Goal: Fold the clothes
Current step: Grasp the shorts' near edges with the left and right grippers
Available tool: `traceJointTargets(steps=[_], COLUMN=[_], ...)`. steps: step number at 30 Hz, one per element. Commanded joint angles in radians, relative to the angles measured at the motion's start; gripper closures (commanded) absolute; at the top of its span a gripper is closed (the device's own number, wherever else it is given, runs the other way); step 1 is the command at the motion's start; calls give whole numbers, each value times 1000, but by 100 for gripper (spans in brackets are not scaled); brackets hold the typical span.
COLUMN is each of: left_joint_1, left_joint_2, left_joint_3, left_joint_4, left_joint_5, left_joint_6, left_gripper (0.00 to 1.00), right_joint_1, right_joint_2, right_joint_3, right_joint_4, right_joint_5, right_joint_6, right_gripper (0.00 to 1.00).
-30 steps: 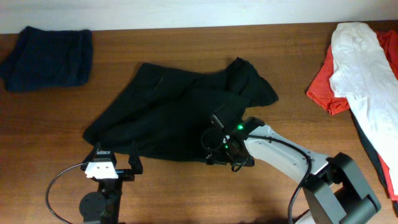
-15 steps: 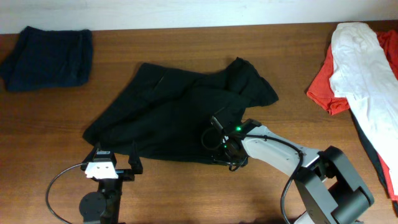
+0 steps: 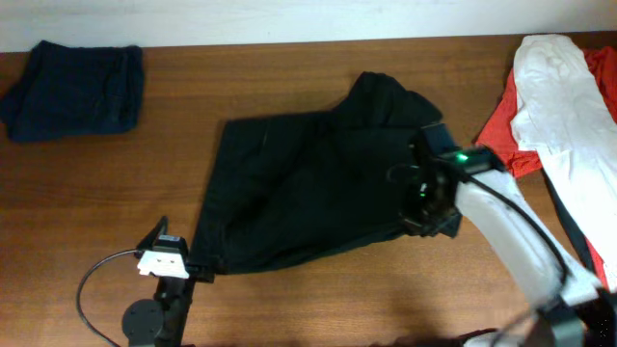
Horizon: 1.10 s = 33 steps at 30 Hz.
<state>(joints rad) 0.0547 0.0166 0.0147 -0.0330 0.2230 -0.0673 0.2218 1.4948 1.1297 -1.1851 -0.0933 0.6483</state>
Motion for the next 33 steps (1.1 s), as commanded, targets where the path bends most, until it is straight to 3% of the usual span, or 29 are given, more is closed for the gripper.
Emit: traceJointTargets(steps=[1, 5, 8, 11, 13, 15, 18, 20, 23, 24, 33], left_joint_1=[6, 6, 6, 6, 6, 6, 6, 6, 7, 7, 7], left_joint_2=[-4, 70, 252, 518, 732, 871, 1035, 1114, 1233, 1279, 1693], left_joint_3=[1, 96, 255, 521, 757, 888, 936, 936, 936, 936, 936], left_joint_4=[60, -5, -86, -330, -599, -712, -733, -763, -837, -863, -884], left_joint_5=[200, 290, 309, 304, 155, 76, 264, 269, -197, -287, -263], left_joint_6=[8, 8, 49, 154, 174, 174, 174, 173, -196, -290, -333], left_gripper=[1, 1, 1, 1, 1, 1, 1, 1, 1, 1, 1], right_joint_1=[-6, -6, -6, -6, -6, -6, -6, -6, -6, -6, -6], right_joint_2=[-77, -81, -81, -81, -81, -81, -81, -81, -81, -81, -81], right_joint_3=[13, 13, 13, 13, 13, 12, 12, 12, 12, 12, 12], right_joint_4=[-21, -23, -18, -18, -18, -18, -13, -12, -13, -13, -12], right_joint_5=[35, 46, 46, 46, 46, 46, 47, 55, 72, 73, 77], right_joint_6=[-39, -39, -39, -39, -39, -39, -40, -40, -49, -50, -51], right_gripper=[96, 96, 96, 96, 95, 95, 94, 93, 92, 92, 92])
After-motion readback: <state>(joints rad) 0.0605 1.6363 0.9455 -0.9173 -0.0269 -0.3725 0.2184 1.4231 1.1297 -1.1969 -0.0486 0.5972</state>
